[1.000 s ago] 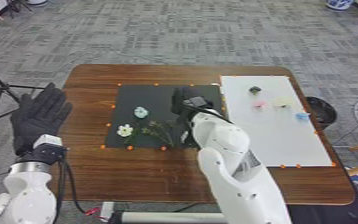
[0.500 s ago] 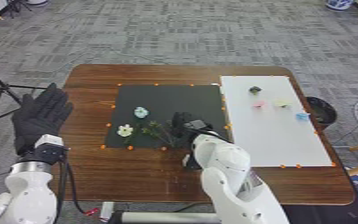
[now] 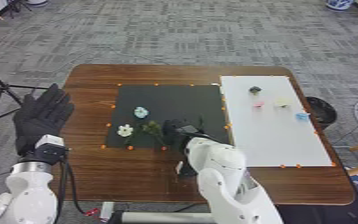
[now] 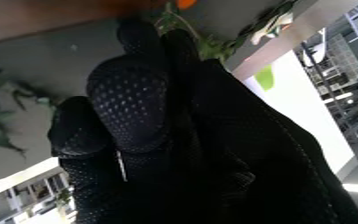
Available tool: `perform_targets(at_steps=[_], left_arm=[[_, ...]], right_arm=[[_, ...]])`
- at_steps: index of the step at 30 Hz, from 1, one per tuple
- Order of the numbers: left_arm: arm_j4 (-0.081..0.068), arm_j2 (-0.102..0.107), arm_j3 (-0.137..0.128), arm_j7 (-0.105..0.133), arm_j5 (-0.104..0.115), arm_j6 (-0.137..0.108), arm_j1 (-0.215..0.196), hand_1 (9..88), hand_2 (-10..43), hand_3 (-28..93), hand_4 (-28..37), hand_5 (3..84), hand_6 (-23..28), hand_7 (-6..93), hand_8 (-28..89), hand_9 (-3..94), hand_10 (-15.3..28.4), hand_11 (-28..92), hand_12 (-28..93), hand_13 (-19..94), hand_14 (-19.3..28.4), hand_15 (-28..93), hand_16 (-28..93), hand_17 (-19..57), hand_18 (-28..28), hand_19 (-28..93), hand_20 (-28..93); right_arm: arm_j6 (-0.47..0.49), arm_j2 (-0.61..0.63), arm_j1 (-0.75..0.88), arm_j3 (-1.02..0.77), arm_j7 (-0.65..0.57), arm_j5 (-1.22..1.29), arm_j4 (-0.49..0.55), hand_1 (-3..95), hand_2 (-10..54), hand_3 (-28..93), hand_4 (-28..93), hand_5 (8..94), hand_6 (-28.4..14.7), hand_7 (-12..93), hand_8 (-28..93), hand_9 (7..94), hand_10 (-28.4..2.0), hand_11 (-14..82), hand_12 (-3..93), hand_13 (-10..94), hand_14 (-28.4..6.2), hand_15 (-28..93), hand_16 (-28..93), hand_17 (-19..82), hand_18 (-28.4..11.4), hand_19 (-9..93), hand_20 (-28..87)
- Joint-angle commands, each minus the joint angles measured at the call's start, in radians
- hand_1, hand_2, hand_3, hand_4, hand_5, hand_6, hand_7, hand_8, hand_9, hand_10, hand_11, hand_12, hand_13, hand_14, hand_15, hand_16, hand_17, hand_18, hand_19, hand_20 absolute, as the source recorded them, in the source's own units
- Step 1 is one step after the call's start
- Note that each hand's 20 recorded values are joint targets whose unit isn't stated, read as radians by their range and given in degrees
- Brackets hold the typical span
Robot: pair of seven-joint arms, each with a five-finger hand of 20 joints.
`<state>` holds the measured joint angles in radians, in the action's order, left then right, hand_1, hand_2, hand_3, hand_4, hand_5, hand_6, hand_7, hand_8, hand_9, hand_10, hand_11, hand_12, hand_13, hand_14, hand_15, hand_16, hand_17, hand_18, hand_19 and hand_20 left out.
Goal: Arrange flowers
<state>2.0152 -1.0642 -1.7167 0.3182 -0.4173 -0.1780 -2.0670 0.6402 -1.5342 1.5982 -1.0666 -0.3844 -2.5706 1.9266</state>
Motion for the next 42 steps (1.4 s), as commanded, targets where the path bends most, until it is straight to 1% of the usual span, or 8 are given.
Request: perform_targets(at_steps=[1,10,18,22,24,26,30,42], left_arm=[[-0.001,-0.005,0.008,-0.011,-0.001,0.000,-0.005,25.1,14.8,69,-28.3,45.6,7.5,10.6,-9,34.9,13.2,18,8,26,13.0,18,-4,-5.6,13.0,34,7],[0.003,-0.012,0.004,-0.006,0.001,-0.001,-0.013,25.1,14.8,69,-28.3,45.7,7.5,10.6,-9,35.0,13.3,18,8,26,13.0,19,-4,-5.5,12.9,33,7],[0.010,-0.019,-0.008,0.003,-0.001,0.001,-0.026,24.9,14.8,69,-28.3,45.6,7.5,10.6,-9,34.9,13.2,18,8,26,13.0,18,-4,-5.4,12.8,33,7],[0.015,-0.022,-0.008,0.004,-0.001,0.000,-0.033,24.7,14.8,69,-28.3,45.4,7.4,10.5,-9,34.7,13.1,18,8,26,12.9,18,-4,-5.3,12.8,33,7],[0.020,-0.019,-0.014,0.003,-0.002,-0.005,-0.046,24.8,14.9,69,-28.3,45.3,7.5,10.4,-9,34.5,13.0,18,8,26,12.9,18,-4,-5.4,12.8,33,7],[0.022,-0.024,-0.016,0.014,0.003,-0.008,-0.052,24.7,14.9,69,-28.3,45.2,7.5,10.3,-9,34.4,13.0,18,8,26,12.9,18,-4,-5.3,12.8,33,7],[0.016,-0.021,-0.005,0.007,0.000,-0.001,-0.039,25.0,14.9,69,-28.3,45.1,7.5,10.4,-9,34.3,13.1,17,8,26,12.9,18,-4,-5.3,12.8,33,7],[0.025,0.010,0.017,-0.004,-0.030,0.024,-0.005,25.1,14.9,69,-28.3,44.8,7.5,10.1,-9,34.3,13.1,17,7,26,12.1,17,-4,-5.4,12.9,33,7]], right_arm=[[-0.017,-0.012,0.019,0.012,0.023,-0.015,0.005,49.9,16.9,66,-19,54.3,-4.9,53,12,71.0,-16.7,11.6,14.1,82,-5.1,60,29,50,-19.6,93,34],[-0.047,0.005,0.008,0.009,-0.016,0.008,0.018,48.1,15.8,67,-16,55.5,-4.9,52,11,71.4,-17.3,12.0,14.0,82,-5.5,60,29,50,-19.9,93,33],[-0.097,0.044,-0.007,-0.015,-0.166,0.058,0.116,33.7,14.9,70,-13,63.3,-7.2,43,13,72.6,-20.6,11.6,13.5,82,-8.6,56,27,51,-22.0,93,29],[-0.177,0.074,-0.021,-0.089,-0.127,0.089,0.137,28.2,16.7,70,-12,66.0,-8.3,46,-11,74.3,-20.8,11.6,14.0,83,-8.6,56,27,52,-22.2,93,31],[-0.237,0.073,-0.026,-0.155,-0.006,0.171,0.098,28.3,16.4,70,-14,64.1,-7.6,40,-12,72.1,-20.0,12.2,14.7,81,-8.3,58,28,49,-22.2,93,32],[-0.168,0.062,-0.064,-0.204,0.071,0.217,0.062,29.2,19.1,71,-14,62.3,-7.3,29,-9,67.1,-19.0,11.4,14.7,77,-9.2,61,28,44,-22.3,93,32],[-0.198,0.100,-0.124,-0.185,-0.019,0.081,0.032,29.6,22.0,72,-15,56.5,-9.0,10,-8,60.4,-18.2,9.5,13.9,73,-11.0,63,27,41,-23.2,91,33],[-0.213,0.306,-0.116,-0.413,-0.178,0.085,-0.025,33.0,9.6,71,-16,53.9,-9.7,7,-7,51.6,-18.6,7.0,11.9,71,-11.9,64,26,41,-24.0,91,31]])
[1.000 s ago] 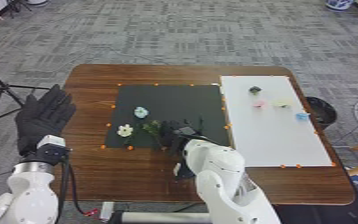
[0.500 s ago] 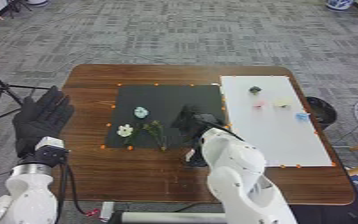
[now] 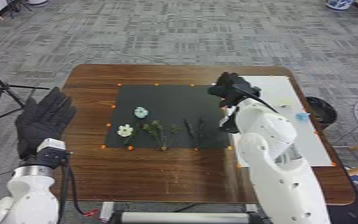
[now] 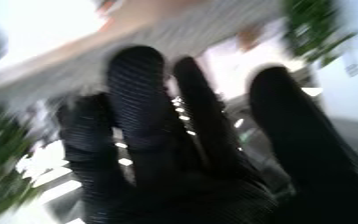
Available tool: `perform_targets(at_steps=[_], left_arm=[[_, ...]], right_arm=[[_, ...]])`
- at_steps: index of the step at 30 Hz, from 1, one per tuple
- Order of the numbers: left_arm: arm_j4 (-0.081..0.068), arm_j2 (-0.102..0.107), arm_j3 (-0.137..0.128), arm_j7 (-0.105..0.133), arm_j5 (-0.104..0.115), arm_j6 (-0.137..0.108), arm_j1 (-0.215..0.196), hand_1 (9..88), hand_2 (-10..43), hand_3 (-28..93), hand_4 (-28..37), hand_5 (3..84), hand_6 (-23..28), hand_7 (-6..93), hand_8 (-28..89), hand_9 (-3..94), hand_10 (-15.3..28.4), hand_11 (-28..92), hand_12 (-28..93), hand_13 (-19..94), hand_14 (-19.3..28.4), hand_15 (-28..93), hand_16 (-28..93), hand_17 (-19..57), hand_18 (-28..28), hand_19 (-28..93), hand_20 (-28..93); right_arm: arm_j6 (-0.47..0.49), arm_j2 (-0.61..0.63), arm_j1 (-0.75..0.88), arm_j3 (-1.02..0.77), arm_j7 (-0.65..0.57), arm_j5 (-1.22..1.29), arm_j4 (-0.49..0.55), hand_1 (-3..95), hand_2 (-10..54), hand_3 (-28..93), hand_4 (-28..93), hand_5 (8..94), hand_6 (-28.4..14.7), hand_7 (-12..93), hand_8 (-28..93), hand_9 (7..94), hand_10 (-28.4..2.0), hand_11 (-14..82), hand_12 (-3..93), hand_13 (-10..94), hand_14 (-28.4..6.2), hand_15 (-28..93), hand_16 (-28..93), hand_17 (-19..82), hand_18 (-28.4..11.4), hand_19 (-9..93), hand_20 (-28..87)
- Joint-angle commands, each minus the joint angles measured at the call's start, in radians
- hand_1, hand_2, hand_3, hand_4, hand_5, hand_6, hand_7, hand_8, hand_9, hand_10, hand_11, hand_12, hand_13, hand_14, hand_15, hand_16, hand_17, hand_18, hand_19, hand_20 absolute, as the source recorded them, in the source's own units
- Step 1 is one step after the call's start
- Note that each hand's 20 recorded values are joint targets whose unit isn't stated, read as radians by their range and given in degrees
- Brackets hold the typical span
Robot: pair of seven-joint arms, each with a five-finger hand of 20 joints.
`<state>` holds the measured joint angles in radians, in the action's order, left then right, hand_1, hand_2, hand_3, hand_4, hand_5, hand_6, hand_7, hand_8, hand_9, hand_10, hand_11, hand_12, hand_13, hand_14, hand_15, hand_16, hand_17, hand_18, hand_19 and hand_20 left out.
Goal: Arrange flowers
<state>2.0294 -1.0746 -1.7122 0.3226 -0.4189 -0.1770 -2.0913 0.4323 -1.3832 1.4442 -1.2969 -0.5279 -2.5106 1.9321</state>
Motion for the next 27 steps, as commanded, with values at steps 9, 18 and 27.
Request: perform_targets(at_steps=[9,18,27], left_arm=[[0.008,0.021,0.032,-0.004,-0.026,0.028,0.032,25.3,14.9,68,-28.3,44.8,7.6,9.0,-9,34.4,13.0,17,7,26,11.3,16,-4,-5.2,12.7,32,7],[0.015,0.019,0.047,-0.008,-0.027,0.027,0.034,25.4,14.9,68,-28.3,44.8,7.6,9.0,-9,34.3,13.1,17,7,26,11.4,16,-4,-5.3,12.7,33,7],[0.016,0.015,0.046,-0.007,-0.026,0.025,0.023,25.4,14.8,68,-28.3,44.9,7.6,9.6,-9,34.4,13.2,17,7,26,11.4,16,-4,-5.6,12.9,33,7]], right_arm=[[-0.003,0.185,0.045,-0.231,0.011,-0.098,-0.149,42.3,1.7,77,-21,47.8,-6.9,8,-8,44.7,-14.4,7.3,10.4,67,-11.5,66,26,38,-22.7,89,32],[0.011,0.225,0.040,-0.260,-0.138,-0.048,-0.164,42.8,-0.2,78,-22,48.1,-10.1,7,-9,42.5,-18.8,7.3,9.9,67,-10.9,67,25,39,-22.5,89,32],[0.099,0.222,0.040,-0.303,-0.146,-0.020,-0.218,45.7,-8.9,76,-23,47.4,-10.8,6,-8,41.5,-17.9,8.8,8.7,66,-11.3,68,24,39,-22.7,88,29]])
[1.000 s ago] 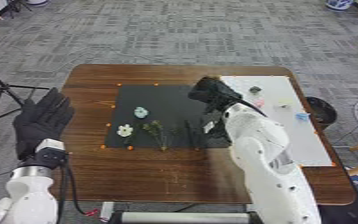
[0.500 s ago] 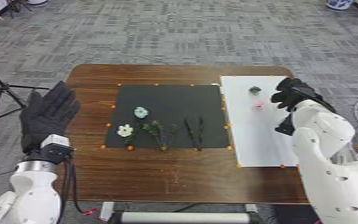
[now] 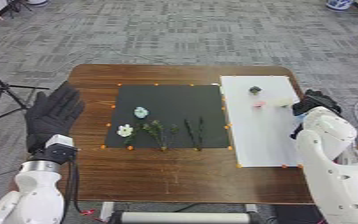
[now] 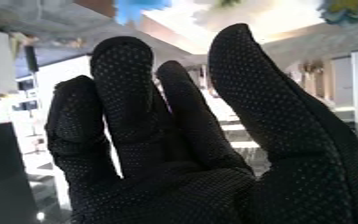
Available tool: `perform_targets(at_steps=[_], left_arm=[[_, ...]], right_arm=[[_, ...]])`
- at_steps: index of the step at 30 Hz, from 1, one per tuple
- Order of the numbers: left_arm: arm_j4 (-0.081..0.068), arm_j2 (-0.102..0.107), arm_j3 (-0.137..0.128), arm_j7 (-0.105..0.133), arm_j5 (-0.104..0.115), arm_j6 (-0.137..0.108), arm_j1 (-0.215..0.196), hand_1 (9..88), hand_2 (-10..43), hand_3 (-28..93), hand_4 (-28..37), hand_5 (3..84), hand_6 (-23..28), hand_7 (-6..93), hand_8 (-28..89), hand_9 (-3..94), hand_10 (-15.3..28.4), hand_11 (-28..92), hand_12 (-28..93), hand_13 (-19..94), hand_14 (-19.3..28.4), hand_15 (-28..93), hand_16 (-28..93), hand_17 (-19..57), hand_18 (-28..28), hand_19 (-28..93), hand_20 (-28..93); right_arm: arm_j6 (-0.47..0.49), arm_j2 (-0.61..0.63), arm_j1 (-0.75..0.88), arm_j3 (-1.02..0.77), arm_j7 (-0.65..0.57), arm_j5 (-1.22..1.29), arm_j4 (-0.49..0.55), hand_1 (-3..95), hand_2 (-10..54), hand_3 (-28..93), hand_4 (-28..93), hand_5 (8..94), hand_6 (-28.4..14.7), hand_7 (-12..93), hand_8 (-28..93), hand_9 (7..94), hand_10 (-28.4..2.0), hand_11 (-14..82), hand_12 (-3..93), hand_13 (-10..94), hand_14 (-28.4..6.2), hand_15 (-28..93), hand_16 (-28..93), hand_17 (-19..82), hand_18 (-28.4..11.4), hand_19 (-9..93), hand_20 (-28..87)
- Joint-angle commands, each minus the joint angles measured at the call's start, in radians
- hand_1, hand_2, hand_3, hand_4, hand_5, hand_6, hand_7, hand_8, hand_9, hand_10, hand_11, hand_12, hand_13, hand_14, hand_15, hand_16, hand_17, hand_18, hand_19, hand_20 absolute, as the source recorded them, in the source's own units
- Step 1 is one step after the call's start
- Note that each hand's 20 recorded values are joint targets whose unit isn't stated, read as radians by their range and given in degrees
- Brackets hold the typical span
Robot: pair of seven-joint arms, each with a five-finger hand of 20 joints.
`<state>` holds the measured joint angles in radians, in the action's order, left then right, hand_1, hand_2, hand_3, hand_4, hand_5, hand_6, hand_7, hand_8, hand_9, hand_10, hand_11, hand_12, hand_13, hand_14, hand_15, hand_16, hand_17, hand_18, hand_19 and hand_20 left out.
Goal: Arrange flowers
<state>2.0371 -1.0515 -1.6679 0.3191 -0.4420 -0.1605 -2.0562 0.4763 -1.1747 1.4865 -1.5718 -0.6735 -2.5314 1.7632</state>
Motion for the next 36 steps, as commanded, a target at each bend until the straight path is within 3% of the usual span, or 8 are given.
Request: perform_targets(at_steps=[1,4,8,11,18,25,31,36], left_arm=[[0.011,-0.009,0.001,-0.005,-0.003,0.009,-0.016,25.4,14.8,68,-28.3,44.9,7.6,9.6,-9,34.4,13.2,17,7,26,11.4,16,-4,-5.6,12.9,33,7],[0.010,-0.012,0.001,-0.013,-0.008,0.026,-0.016,25.3,14.8,68,-28.3,44.9,7.7,9.6,-9,34.4,13.2,17,7,26,11.5,16,-4,-5.7,13.0,33,7],[0.011,-0.011,0.001,-0.011,-0.009,0.024,-0.012,25.4,14.7,68,-28.3,45.0,7.7,9.8,-9,34.5,13.2,17,7,26,11.8,16,-4,-5.7,13.2,33,7],[0.008,-0.013,-0.002,-0.021,-0.016,0.042,-0.011,25.3,14.7,68,-28.3,45.1,7.8,9.8,-9,34.6,13.3,17,7,26,12.1,16,-4,-5.8,13.3,33,7],[0.007,-0.017,-0.004,-0.024,-0.013,0.037,-0.014,25.3,14.5,68,-28.3,44.9,7.8,9.7,-9,34.6,13.3,17,8,26,12.3,16,-4,-5.8,13.4,33,7],[0.007,-0.021,-0.007,-0.026,-0.012,0.042,-0.016,25.5,14.4,68,-28.3,44.8,7.8,9.5,-9,34.6,13.3,17,8,26,12.6,17,-4,-5.9,13.4,33,7],[0.007,-0.020,-0.015,-0.024,-0.013,0.038,-0.018,25.6,14.3,68,-28.3,44.8,7.7,9.4,-9,34.6,13.3,17,8,26,12.6,17,-4,-6.0,13.5,33,7],[0.009,-0.025,-0.014,-0.023,-0.004,0.036,-0.026,25.6,14.3,68,-28.3,44.8,7.7,9.3,-9,34.6,13.3,17,8,26,12.6,17,-4,-6.0,13.5,33,7]], right_arm=[[0.051,0.011,0.000,-0.031,-0.002,0.005,-0.056,46.4,-9.3,76,-24,47.5,-10.5,6,-9,41.8,-17.4,8.9,8.6,66,-11.2,68,24,39,-22.7,88,28],[-0.003,0.012,0.016,-0.029,-0.003,0.003,-0.069,50.7,-9.5,74,-28,48.9,-9.3,7,-9,44.1,-16.4,9.1,8.7,67,-9.2,65,29,39,-22.3,88,26],[-0.103,0.007,0.037,-0.027,0.027,-0.033,-0.087,54.3,-9.5,70,-28,56.7,-4.5,12,-11,54.7,-13.5,10.9,10.1,71,-6.6,61,32,42,-21.3,87,27],[-0.168,0.001,0.043,-0.037,0.031,-0.023,-0.104,55.2,-9.5,69,-28,63.6,-1.7,16,-12,62.0,-11.2,12.2,11.4,72,-6.0,61,33,42,-21.2,87,29],[-0.294,0.008,0.084,-0.041,0.072,-0.079,-0.102,62.6,-9.5,64,-28,76.4,0.0,29,4,78.8,-9.2,5.9,25.3,76,-5.5,61,33,44,-21.2,87,34],[-0.359,0.016,0.109,-0.028,0.086,-0.085,-0.041,62.5,-9.5,66,-28,76.9,-0.4,31,6,80.7,-9.0,4.0,27.4,76,-5.2,60,34,44,-21.0,87,34],[-0.408,0.034,0.135,0.010,0.168,-0.067,0.094,62.1,-9.5,68,-28,77.0,-0.9,31,7,80.8,-8.8,3.8,28.2,76,-5.0,60,35,44,-20.9,87,35],[-0.352,0.025,0.105,0.047,0.201,-0.119,0.127,61.5,-9.5,69,-28,76.5,-1.1,31,9,80.6,-8.9,3.7,28.4,76,-4.5,59,36,44,-20.5,87,35]])
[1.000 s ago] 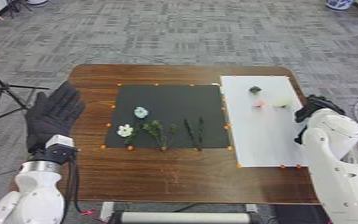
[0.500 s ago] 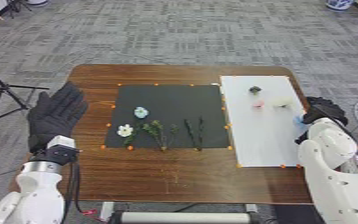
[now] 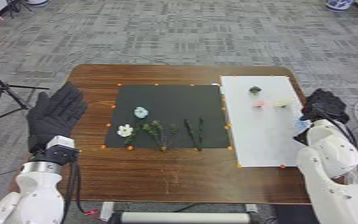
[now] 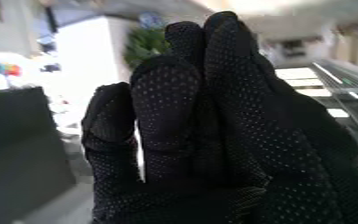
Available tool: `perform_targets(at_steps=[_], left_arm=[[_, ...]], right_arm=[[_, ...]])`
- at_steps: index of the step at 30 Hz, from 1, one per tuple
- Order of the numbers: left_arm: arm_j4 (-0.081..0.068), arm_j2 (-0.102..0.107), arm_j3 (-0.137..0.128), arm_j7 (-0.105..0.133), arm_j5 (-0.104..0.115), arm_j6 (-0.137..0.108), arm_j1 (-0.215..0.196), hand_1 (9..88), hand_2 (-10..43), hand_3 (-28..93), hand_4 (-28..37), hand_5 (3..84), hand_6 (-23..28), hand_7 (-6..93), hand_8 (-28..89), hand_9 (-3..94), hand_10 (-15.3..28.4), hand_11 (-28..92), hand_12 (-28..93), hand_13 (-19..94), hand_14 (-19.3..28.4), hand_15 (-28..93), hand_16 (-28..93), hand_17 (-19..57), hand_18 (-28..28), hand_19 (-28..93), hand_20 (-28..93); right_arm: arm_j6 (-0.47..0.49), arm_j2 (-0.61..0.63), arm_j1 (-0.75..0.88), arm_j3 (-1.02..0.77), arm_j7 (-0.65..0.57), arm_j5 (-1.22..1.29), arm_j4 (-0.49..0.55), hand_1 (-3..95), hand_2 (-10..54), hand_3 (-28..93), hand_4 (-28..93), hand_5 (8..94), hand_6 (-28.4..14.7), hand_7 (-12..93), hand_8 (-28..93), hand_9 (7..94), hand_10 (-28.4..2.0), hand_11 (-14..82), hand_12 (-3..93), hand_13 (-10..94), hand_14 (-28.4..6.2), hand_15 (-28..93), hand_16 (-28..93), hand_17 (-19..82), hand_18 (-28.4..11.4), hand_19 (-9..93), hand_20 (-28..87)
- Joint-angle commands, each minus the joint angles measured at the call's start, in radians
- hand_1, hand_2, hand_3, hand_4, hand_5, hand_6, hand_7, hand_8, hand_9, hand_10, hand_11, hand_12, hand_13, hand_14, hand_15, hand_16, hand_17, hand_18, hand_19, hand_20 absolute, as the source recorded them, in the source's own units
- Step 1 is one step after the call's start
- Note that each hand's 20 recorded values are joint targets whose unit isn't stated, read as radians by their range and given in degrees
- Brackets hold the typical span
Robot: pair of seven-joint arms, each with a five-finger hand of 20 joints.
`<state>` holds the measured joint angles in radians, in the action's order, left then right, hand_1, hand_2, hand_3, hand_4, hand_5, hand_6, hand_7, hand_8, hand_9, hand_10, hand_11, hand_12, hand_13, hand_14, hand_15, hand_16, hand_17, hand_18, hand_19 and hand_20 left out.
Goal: Arrange flowers
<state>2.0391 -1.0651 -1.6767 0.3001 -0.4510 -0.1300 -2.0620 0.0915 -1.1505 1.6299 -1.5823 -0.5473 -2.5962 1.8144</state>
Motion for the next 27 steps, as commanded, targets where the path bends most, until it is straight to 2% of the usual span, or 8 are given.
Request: perform_targets(at_steps=[1,3,5,7,9,15,21,27], left_arm=[[0.007,-0.010,-0.003,-0.004,0.007,0.006,-0.018,25.6,14.3,67,-28.3,44.8,7.7,9.2,-9,34.6,13.3,17,8,26,12.6,17,-4,-6.0,13.5,33,7],[0.006,-0.010,-0.002,-0.004,0.001,0.008,-0.016,25.6,14.3,67,-28.3,44.7,7.8,9.2,-9,34.6,13.3,17,8,26,12.7,17,-4,-6.0,13.5,33,7],[0.005,-0.008,-0.001,-0.007,0.001,0.011,-0.013,25.5,14.3,67,-28.3,44.8,7.8,9.2,-8,34.6,13.3,17,8,26,12.7,17,-4,-6.0,13.5,33,7],[0.004,-0.008,-0.005,-0.004,0.000,0.008,-0.015,25.5,14.4,67,-28.3,44.8,7.8,9.3,-8,34.6,13.3,17,8,26,12.8,17,-4,-6.0,13.5,33,7],[0.005,-0.008,-0.013,-0.003,0.004,0.003,-0.021,25.6,14.4,67,-28.3,44.8,7.7,9.3,-8,34.5,13.3,17,8,26,12.8,17,-4,-6.0,13.5,33,7],[0.008,-0.009,-0.018,-0.003,0.007,-0.002,-0.032,25.5,14.2,68,-28.3,44.8,7.8,9.4,-8,34.5,13.3,17,8,26,12.8,17,-4,-6.1,13.6,33,7],[0.009,-0.018,-0.020,-0.011,0.016,-0.006,-0.042,25.5,13.8,68,-28.3,44.8,7.8,9.5,-8,34.3,13.3,17,8,26,12.8,17,-4,-6.1,13.7,33,7],[0.009,-0.023,-0.025,-0.012,0.013,-0.002,-0.040,25.8,13.7,68,-28.3,44.9,7.9,9.6,-8,34.4,13.5,17,8,26,13.6,17,-3,-6.3,13.9,33,7]], right_arm=[[0.088,-0.005,-0.047,0.058,0.048,-0.077,0.075,61.4,-9.5,69,-28,76.6,-1.2,31,9,80.6,-8.9,3.7,28.3,76,-4.5,59,36,44,-20.4,86,35],[0.162,-0.007,-0.043,0.038,0.008,-0.042,0.077,60.6,-9.5,70,-27,76.8,-1.3,30,9,77.3,-9.1,5.8,25.7,75,-4.0,57,38,43,-20.6,86,35],[0.204,-0.003,-0.029,0.019,-0.042,-0.034,0.078,58.4,-9.5,70,-26,73.4,-2.9,23,5,71.0,-12.1,11.5,17.9,73,-3.9,57,39,42,-21.0,85,35],[0.234,0.005,-0.023,0.011,-0.085,-0.028,0.068,51.9,-9.5,72,-27,67.6,-4.9,14,-8,64.1,-14.9,11.3,14.1,72,-5.5,59,36,41,-21.5,85,34],[0.258,0.008,-0.020,-0.001,-0.096,-0.022,0.051,48.7,-9.5,73,-27,64.4,-6.6,11,-10,60.9,-16.0,10.0,13.2,72,-6.9,61,31,41,-21.9,86,34],[0.316,-0.007,-0.020,-0.042,-0.031,-0.001,-0.021,45.6,-9.5,70,-28,54.0,-8.7,7,-9,49.4,-15.1,7.4,11.2,69,-8.4,66,27,39,-22.2,86,33],[0.319,-0.031,-0.040,-0.046,0.049,-0.013,-0.099,49.6,-9.5,68,-28,54.6,-5.3,10,-10,52.0,-12.4,8.8,11.2,69,-7.8,67,27,39,-21.6,86,34],[0.224,-0.030,-0.026,-0.029,0.032,-0.067,-0.121,55.9,-9.5,71,-28,64.8,-0.4,17,-11,64.9,-10.3,12.9,14.2,73,-5.3,65,32,42,-20.5,87,37]])
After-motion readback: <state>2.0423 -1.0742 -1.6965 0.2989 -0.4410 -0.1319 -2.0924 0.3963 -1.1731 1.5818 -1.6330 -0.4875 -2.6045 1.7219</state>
